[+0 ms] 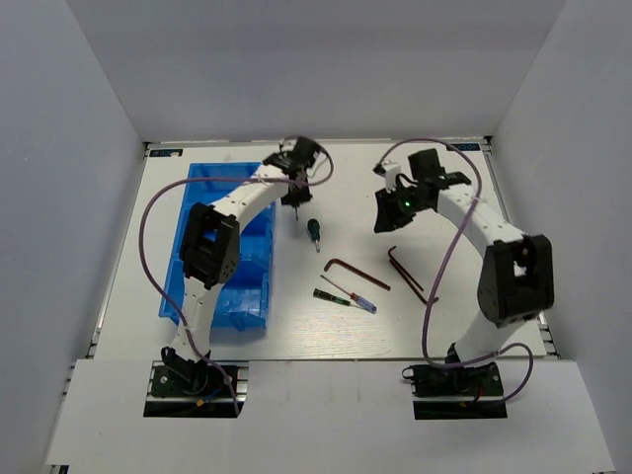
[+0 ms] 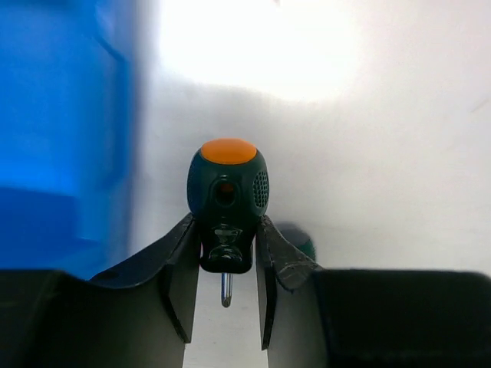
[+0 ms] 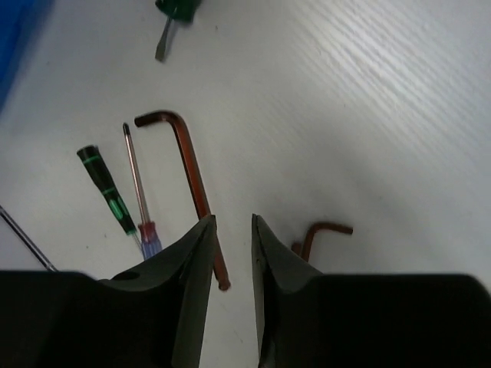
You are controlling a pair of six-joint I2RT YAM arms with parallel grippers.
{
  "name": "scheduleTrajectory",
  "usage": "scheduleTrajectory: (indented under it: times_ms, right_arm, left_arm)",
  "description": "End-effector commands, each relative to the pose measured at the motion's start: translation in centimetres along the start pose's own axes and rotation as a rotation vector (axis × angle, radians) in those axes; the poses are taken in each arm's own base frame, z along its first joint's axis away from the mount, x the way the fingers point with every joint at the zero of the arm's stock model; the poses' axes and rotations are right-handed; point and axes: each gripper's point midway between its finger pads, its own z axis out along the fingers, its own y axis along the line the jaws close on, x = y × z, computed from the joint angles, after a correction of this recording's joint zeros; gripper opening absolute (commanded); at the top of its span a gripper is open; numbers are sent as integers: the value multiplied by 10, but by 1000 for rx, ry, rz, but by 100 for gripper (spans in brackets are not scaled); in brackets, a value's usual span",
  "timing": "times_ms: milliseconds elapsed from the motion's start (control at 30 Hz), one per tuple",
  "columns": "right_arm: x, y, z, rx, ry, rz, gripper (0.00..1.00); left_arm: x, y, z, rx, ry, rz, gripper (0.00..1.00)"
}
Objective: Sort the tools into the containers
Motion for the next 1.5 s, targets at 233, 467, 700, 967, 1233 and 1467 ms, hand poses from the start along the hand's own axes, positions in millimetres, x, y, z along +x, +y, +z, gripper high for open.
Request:
scheduleTrajectory:
  times_ms: [233,467,700,967,1233,1467]
  right_arm:
    - [-56,28,72,-44,24,10,59]
    - [-94,37,118,-28,-55,-19,66]
    - [-99,55,166,-32,-20,-55,70]
    - [-89,51,198,108,0,-62,70]
    - [-72,44,214,186,47,-84,60]
    - [-69,45,206,185,89,-82,5]
  left_arm:
    - [-136,120,-94,-64,-256,-239,18]
    - [-130,153,-77,-112,-224,-270,36]
    - [-125,177,-56,-155,-176,-295,53]
    - [-123,194,-43,-156,-138,-328,66]
    - [-116,148,-88,120,-173,-208,66]
    - [-61,120,-159,393,-247,-94,65]
